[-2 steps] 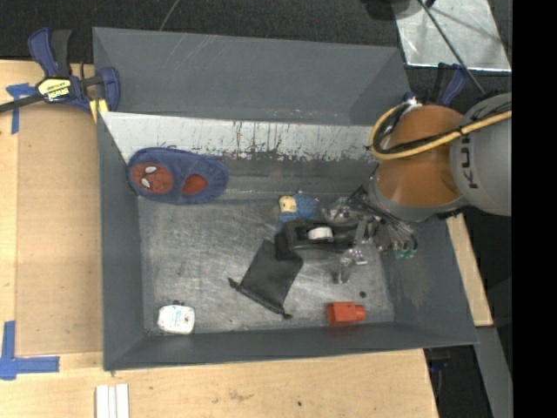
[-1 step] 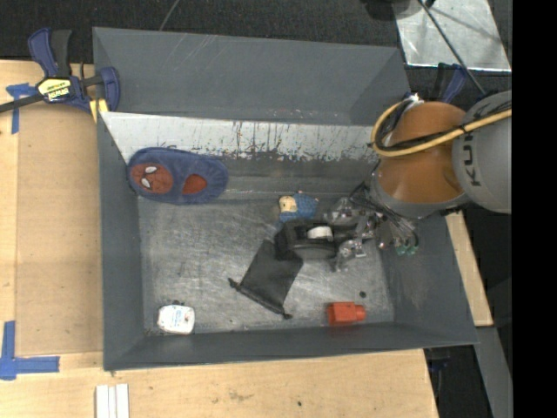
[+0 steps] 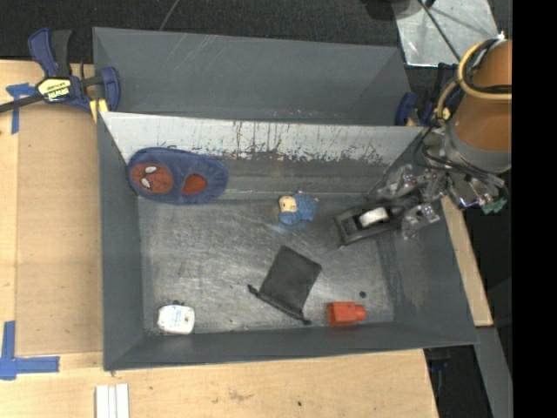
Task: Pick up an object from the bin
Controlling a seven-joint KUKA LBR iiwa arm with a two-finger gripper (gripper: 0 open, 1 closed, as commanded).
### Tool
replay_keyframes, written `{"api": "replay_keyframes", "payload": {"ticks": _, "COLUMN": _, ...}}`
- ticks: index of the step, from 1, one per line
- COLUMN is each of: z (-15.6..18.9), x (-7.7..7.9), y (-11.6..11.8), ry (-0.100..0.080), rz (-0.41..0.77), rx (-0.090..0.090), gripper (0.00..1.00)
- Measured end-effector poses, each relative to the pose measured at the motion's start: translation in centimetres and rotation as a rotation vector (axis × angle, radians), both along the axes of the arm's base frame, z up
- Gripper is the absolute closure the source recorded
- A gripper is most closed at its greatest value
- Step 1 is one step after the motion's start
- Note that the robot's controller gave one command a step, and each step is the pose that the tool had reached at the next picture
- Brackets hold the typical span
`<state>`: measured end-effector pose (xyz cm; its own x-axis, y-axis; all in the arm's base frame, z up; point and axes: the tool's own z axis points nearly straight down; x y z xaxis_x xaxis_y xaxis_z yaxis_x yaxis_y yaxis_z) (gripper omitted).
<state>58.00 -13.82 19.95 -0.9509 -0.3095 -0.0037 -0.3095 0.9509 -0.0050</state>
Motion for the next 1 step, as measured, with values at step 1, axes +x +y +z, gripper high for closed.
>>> {"api": "replay_keyframes", "payload": {"ticks": 1, "z": 14.13, "x": -1.18, "y": 1.99, "ry": 0.001, "rz": 0.295, "rx": 0.001, "gripper": 1.0}}
